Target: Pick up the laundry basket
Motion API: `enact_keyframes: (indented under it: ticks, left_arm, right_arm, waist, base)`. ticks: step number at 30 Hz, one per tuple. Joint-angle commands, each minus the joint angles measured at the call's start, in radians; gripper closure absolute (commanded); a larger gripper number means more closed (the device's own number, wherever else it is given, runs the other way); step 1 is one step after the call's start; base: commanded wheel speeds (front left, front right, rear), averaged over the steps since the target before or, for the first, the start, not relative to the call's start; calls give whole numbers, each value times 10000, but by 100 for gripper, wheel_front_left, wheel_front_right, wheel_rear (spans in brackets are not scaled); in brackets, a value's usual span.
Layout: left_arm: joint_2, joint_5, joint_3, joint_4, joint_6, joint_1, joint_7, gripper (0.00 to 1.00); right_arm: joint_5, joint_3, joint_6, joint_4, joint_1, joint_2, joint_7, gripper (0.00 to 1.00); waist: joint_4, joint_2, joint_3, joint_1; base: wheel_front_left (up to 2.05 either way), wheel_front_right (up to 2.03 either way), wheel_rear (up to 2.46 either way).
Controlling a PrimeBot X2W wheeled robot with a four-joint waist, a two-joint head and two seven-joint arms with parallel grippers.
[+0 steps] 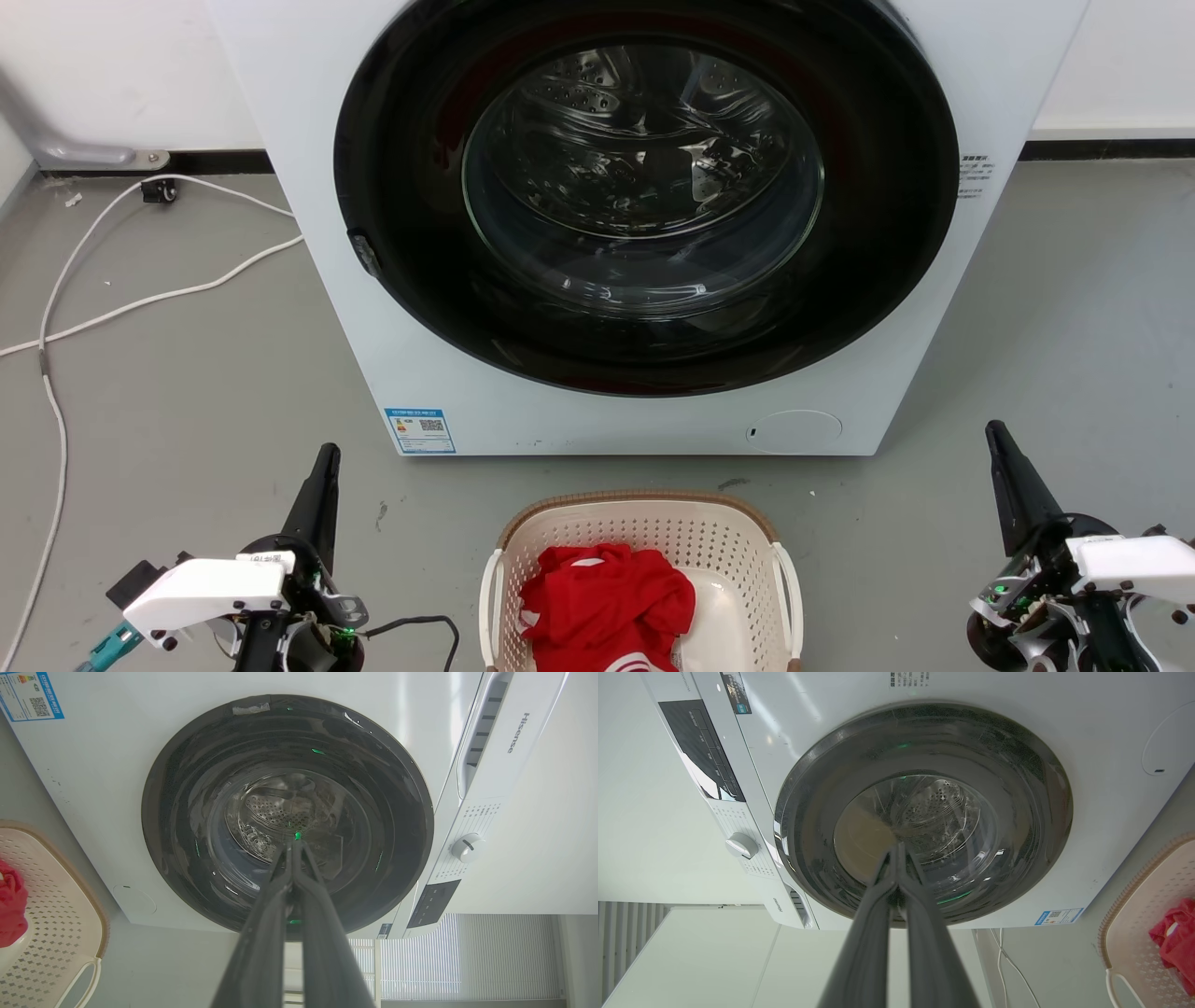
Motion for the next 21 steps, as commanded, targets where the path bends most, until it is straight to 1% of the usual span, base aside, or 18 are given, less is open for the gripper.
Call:
enact_keyframes:
  ticks: [1, 21]
  left_arm:
    - [-5, 5, 18, 0, -42, -71, 20, 100]
    - [-5, 4, 17, 0, -42, -71, 19, 100]
  right_arm:
    - [-53, -14, 0, 6, -120, 24, 19, 100]
    - [-54, -20, 0, 7, -120, 28, 21, 100]
  waist:
    - [0, -1, 0, 0]
    - [0, -1, 0, 0]
  base:
    - [0, 0, 0]
    - [0, 0, 0]
